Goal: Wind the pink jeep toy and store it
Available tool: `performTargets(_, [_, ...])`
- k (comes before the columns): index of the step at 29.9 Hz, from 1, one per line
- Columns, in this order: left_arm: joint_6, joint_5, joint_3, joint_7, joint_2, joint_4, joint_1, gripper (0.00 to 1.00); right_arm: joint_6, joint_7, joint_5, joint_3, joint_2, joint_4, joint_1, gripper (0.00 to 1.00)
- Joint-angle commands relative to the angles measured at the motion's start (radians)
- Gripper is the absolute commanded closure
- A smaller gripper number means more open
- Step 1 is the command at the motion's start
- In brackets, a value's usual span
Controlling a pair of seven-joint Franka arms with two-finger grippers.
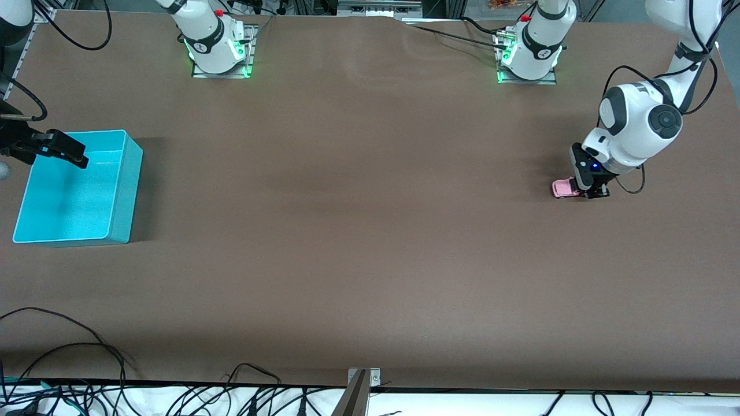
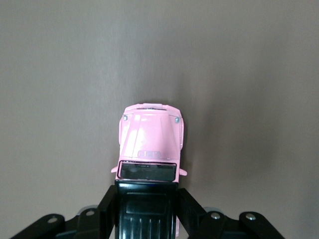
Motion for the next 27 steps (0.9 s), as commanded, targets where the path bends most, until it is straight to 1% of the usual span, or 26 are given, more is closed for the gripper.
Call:
performTargets(1, [0.015, -0.012, 0.062, 0.108, 0.083, 0.007, 0.001, 1.0, -0.003, -0.002, -0.021, 0.004, 0.002, 0.012, 0.003, 0.0])
performTargets(13, [0.017, -0.015, 0.144, 0.254, 0.091, 0.021, -0.002, 1.0, -0.003, 0.0, -0.02, 0.004, 0.002, 0.012, 0.003, 0.0])
performTargets(16, [0.017, -0.013, 0.175, 0.269, 0.103, 0.027, -0.002, 1.0, -0.003, 0.0, -0.021, 0.004, 0.002, 0.012, 0.003, 0.0])
performTargets(27, [0.037, -0.01, 0.241, 0.282, 0.155, 0.059, 0.002, 1.0, -0.001, 0.0, -0.021, 0.004, 0.002, 0.012, 0.003, 0.0])
